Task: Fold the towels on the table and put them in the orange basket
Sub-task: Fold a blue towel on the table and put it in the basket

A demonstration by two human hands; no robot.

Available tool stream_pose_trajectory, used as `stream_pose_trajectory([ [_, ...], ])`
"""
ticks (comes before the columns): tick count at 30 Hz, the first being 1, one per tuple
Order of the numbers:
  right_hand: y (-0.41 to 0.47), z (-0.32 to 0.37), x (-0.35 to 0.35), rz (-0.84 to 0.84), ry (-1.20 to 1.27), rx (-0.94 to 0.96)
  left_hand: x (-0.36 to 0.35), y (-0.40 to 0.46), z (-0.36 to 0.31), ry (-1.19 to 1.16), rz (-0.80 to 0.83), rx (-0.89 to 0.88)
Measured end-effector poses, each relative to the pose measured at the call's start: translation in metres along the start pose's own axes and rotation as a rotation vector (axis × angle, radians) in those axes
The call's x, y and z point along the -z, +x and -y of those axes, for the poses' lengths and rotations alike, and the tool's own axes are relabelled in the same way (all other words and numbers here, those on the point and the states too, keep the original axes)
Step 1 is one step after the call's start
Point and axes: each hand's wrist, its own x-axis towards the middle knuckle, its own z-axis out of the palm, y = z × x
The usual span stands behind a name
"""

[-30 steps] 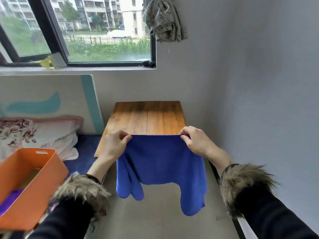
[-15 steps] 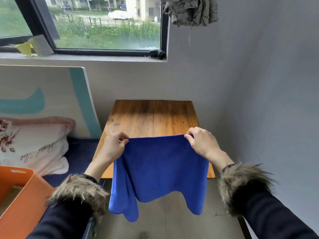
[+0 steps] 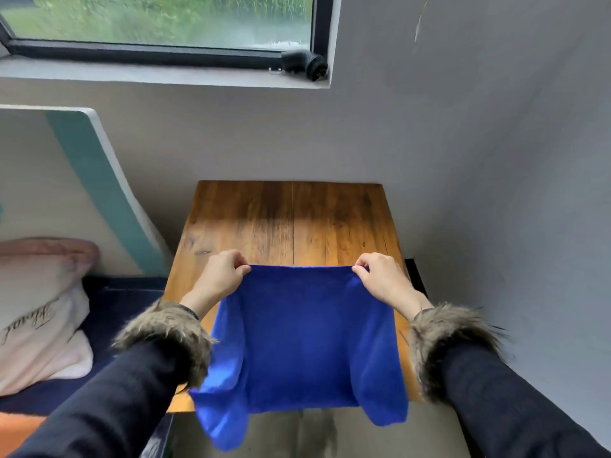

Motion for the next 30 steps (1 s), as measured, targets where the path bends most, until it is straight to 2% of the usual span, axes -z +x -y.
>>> stream_pose_trajectory([
  [11,0.171,-0.027,-0.028,0.036,0.017,-0.035,-0.045,0.16,-0.008,0.029,0.027,0.108],
  [14,0.194,-0.033,-0.045,0.066,0.011,-0.041,-0.064,0.178,-0.001,-0.03,0.109,0.143],
  [20,0.172,-0.018,-0.118,0.301,-0.09,0.074,-0.101,0.125,0.058,0.049,0.31,0.132],
  [23,0.144,0.002,-0.158,0.424,-0.094,0.108,-0.117,0.081,0.087,0.17,0.416,0.127],
  [26,0.115,0.02,-0.192,0.531,-0.079,0.061,-0.128,0.049,0.102,0.306,0.433,0.156],
  [30,0.084,0.037,-0.222,0.569,-0.147,-0.04,-0.135,0.028,0.119,0.331,0.366,0.024],
])
